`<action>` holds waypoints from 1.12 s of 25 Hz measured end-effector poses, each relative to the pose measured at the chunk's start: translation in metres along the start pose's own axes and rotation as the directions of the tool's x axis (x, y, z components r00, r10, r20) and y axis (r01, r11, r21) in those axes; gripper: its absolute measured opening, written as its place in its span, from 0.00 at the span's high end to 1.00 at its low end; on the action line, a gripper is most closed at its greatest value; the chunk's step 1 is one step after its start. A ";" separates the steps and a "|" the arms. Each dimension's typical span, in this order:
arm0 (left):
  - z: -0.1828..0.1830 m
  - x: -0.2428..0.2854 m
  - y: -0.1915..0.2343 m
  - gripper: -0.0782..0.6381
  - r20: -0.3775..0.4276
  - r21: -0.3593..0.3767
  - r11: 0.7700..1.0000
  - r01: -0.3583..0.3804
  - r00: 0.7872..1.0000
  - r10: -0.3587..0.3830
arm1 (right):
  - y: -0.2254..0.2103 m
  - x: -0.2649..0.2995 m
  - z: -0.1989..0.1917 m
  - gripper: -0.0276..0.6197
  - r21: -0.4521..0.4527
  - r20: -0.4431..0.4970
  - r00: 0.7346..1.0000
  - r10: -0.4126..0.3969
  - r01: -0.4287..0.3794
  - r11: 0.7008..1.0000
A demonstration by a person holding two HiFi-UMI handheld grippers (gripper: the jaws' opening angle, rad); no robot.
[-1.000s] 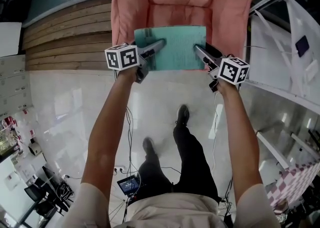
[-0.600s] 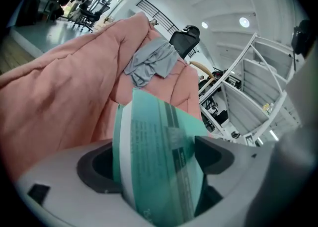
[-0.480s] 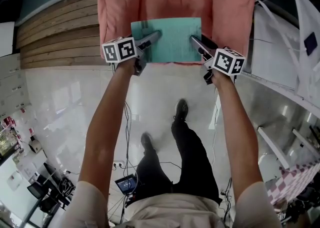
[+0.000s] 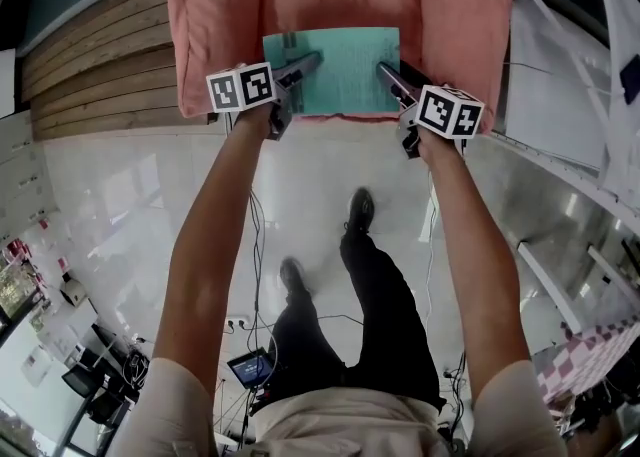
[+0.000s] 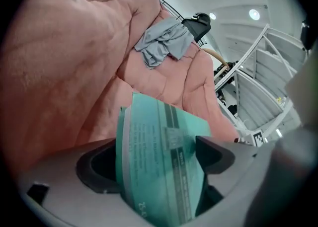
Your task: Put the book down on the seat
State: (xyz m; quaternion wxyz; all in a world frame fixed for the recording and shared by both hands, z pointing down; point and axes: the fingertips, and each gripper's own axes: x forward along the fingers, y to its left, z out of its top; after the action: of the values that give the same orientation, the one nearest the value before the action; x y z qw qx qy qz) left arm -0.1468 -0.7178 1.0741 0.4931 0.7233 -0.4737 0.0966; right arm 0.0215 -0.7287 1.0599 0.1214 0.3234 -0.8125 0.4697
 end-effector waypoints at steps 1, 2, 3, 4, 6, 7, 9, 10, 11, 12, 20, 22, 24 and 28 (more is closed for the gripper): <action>-0.003 0.003 0.005 0.30 -0.008 0.018 1.000 -0.021 1.000 0.022 | -0.006 0.001 -0.003 0.65 -0.015 -0.009 0.999 -0.030 0.030 0.999; -0.006 0.004 0.010 0.30 -0.017 0.044 0.998 -0.048 0.999 0.049 | -0.010 0.003 -0.005 0.80 -0.033 -0.017 0.998 -0.058 0.057 0.998; -0.009 0.006 0.015 0.30 -0.025 0.067 0.995 -0.070 0.997 0.072 | -0.013 0.005 -0.008 0.81 -0.052 -0.026 0.997 -0.077 0.076 0.996; -0.011 0.008 0.020 0.30 -0.031 0.077 0.994 -0.083 0.996 0.085 | -0.015 0.007 -0.010 0.81 -0.073 -0.037 0.995 -0.090 0.087 0.994; -0.017 0.012 0.026 0.30 -0.034 0.072 0.993 -0.094 0.995 0.096 | -0.019 0.013 -0.017 0.81 -0.128 -0.070 0.991 -0.114 0.105 0.986; -0.019 0.014 0.029 0.30 -0.035 0.071 0.992 -0.100 0.994 0.103 | -0.022 0.016 -0.021 0.81 -0.161 -0.090 0.987 -0.131 0.116 0.980; -0.022 0.018 0.035 0.30 -0.033 0.079 0.990 -0.118 0.992 0.121 | -0.029 0.021 -0.029 0.81 -0.221 -0.130 0.977 -0.171 0.140 0.965; -0.023 0.019 0.038 0.30 -0.027 0.086 0.988 -0.126 0.991 0.129 | -0.033 0.024 -0.033 0.81 -0.238 -0.148 0.971 -0.189 0.151 0.960; -0.022 0.020 0.041 0.30 -0.016 0.092 0.987 -0.132 0.991 0.134 | -0.036 0.027 -0.036 0.81 -0.246 -0.162 0.965 -0.204 0.161 0.956; -0.021 0.020 0.043 0.30 0.001 0.094 0.986 -0.135 0.991 0.135 | -0.040 0.029 -0.038 0.81 -0.250 -0.173 0.961 -0.218 0.171 0.953; 0.013 -0.011 0.036 0.30 0.193 0.202 0.943 -0.264 0.955 0.226 | -0.054 0.034 -0.039 0.82 -0.231 -0.194 0.934 -0.300 0.254 0.939; 0.016 -0.017 0.037 0.30 0.201 0.222 0.926 -0.305 0.944 0.262 | -0.054 0.033 -0.039 0.82 -0.221 -0.200 0.932 -0.302 0.257 0.941; 0.014 -0.021 0.037 0.30 0.181 0.233 0.919 -0.319 0.943 0.281 | -0.053 0.032 -0.040 0.82 -0.215 -0.201 0.931 -0.303 0.260 0.941; 0.016 -0.028 0.030 0.30 0.154 0.246 0.923 -0.295 0.952 0.263 | -0.048 0.031 -0.034 0.81 -0.202 -0.178 0.936 -0.304 0.268 0.942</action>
State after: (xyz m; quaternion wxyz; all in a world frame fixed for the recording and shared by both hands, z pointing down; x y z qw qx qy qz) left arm -0.1903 -0.7159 1.0675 0.3438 0.7125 -0.5829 0.1857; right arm 0.0251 -0.7297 1.1264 0.3000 0.3761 -0.7775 0.4051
